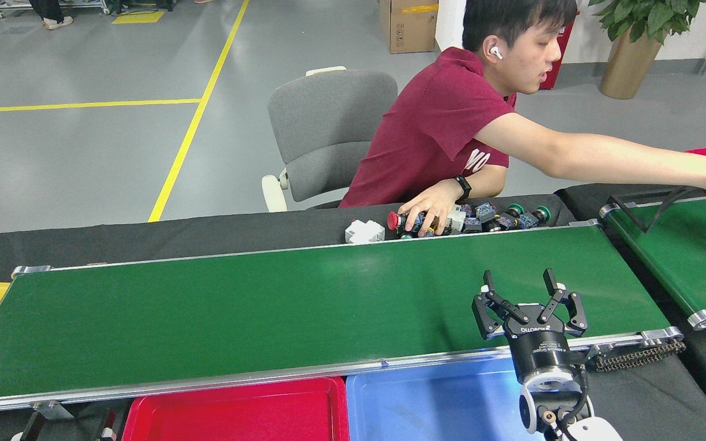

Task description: Pick switch part from conveyor to tray

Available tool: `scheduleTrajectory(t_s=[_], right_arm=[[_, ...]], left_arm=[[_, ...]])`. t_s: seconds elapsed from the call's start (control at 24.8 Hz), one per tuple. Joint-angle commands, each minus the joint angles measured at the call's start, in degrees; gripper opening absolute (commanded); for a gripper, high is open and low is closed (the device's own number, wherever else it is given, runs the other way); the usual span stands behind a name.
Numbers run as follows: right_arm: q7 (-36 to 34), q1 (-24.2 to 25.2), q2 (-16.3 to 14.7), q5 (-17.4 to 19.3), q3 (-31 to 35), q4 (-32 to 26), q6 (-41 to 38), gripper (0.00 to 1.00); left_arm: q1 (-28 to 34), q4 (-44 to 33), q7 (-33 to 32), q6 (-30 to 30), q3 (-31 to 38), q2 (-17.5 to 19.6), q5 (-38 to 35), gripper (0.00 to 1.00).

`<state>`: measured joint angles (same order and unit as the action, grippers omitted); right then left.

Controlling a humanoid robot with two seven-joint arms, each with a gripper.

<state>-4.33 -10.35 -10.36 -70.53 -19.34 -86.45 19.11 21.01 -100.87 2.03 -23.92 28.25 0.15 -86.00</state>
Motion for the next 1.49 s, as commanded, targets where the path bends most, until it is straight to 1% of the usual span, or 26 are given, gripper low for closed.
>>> scheduleTrajectory(t_s=[0.0, 0.2, 0.32, 0.44, 0.53, 0.61, 0.69, 0.89, 1.13, 1.45], right_arm=[[-0.1, -0.5, 0.2, 0.0, 0.4, -0.9, 0.0, 0.98], [0.0, -0.6, 0.7, 0.0, 0.4, -1.2, 0.0, 0.98], [0.5, 0.0, 0.6, 0.1, 0.4, -3.0, 0.0, 0.98], [0.6, 5.1, 0.0, 0.1, 0.4, -8.8, -0.2, 0.98], [0.6, 9.5, -0.9, 0.1, 0.4, -12.8, -0.3, 0.98], [0.6, 13.1, -1.8, 0.1, 0.4, -14.3, -1.4, 0.98], [1.3, 14.4, -1.7, 0.1, 0.4, -14.4, -3.7, 0.98], [2.0, 14.5, -1.9, 0.1, 1.6, -14.4, -4.3, 0.98], [1.9, 14.6, -1.2, 0.1, 1.6, -14.4, -4.0, 0.98], [1.7, 14.5, -1.2, 0.1, 1.6, -14.5, -3.9, 0.98]], left_arm=[[0.3, -0.6, 0.3, 0.1, 0.1, 0.3, -0.1, 1.00], [0.8, -0.6, 0.3, 0.2, 0.1, -0.1, -0.1, 1.00], [0.2, -0.6, 0.7, 0.2, 0.5, -0.1, 0.0, 1.00], [0.2, -0.5, 3.9, 0.2, 0.8, -0.1, 0.0, 1.00], [0.3, -0.3, 6.6, 0.2, 0.8, -0.1, 0.0, 1.00], [0.3, -0.5, 7.0, 0.2, 0.8, -0.1, 0.0, 1.00], [0.3, -0.3, 7.1, 0.0, 0.8, 0.0, 0.0, 1.00], [0.5, -0.6, 7.3, 0.0, 0.8, 0.2, 0.0, 1.00], [0.7, -0.2, 7.3, 0.2, 0.7, 0.1, -0.2, 1.00], [0.5, -0.3, 7.3, 0.4, 0.8, 0.1, -0.1, 1.00]])
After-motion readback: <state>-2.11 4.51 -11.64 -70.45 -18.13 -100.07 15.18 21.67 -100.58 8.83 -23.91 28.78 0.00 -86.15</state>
